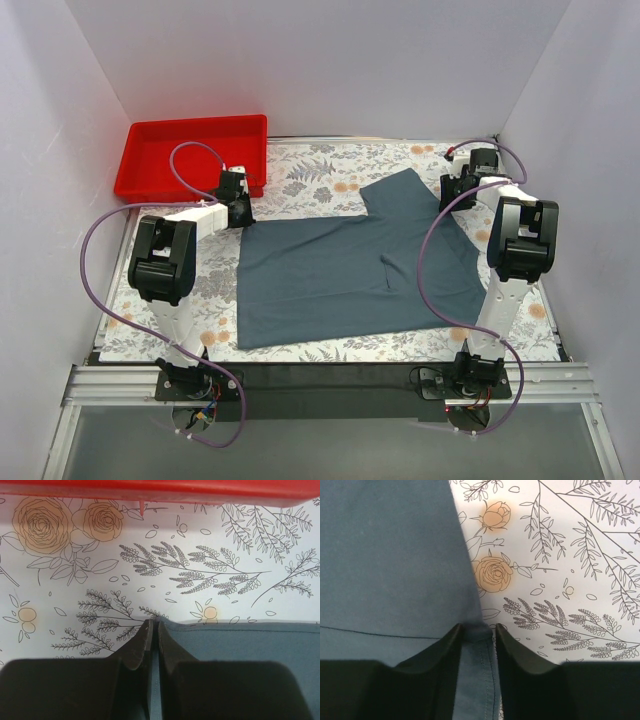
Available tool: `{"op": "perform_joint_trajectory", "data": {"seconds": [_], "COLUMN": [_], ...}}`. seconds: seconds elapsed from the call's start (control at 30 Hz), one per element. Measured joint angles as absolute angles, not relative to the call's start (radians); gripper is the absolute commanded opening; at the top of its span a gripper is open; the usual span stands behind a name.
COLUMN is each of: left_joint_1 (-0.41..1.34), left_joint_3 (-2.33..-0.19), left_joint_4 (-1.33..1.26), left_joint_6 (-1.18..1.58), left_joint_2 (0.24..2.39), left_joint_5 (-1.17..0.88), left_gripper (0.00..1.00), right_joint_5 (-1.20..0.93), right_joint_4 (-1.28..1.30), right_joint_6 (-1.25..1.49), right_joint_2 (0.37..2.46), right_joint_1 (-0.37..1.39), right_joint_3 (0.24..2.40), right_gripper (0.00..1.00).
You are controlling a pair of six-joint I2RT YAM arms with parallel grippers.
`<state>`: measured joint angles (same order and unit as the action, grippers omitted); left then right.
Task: Fold and stack the t-shirts
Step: Fold the tshirt
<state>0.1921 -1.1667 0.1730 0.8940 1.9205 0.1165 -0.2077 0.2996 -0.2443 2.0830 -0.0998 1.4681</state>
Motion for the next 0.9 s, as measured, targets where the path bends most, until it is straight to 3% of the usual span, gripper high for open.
{"op": "perform_joint_trajectory", "data": {"seconds": [0.13, 0.23, 0.9], "left_joint_1": [0.192, 0.194, 0.177], "left_joint_3": [-1.167, -1.167, -1.161], "left_joint_4": [0.173, 0.173, 0.173], "left_joint_6": [0.897, 0.898, 0.940], "left_joint_2": [1.921, 1.921, 1.914], "left_joint_5": [0.121, 0.125, 0.171], "left_gripper": [0.00, 0.00, 0.00], "right_joint_5": [-0.216, -0.220, -0.188], "right_joint_4": [0.302, 0.305, 0.342], "right_joint_6": [-0.251, -0.253, -0.228], "right_joint_2": [2.084, 2.084, 2.088], "right_joint_1": [-0.100, -0.098, -0.105], "right_joint_3": [1.468, 1.468, 1.539], "right_gripper": [0.11, 0.01, 0.01]}}
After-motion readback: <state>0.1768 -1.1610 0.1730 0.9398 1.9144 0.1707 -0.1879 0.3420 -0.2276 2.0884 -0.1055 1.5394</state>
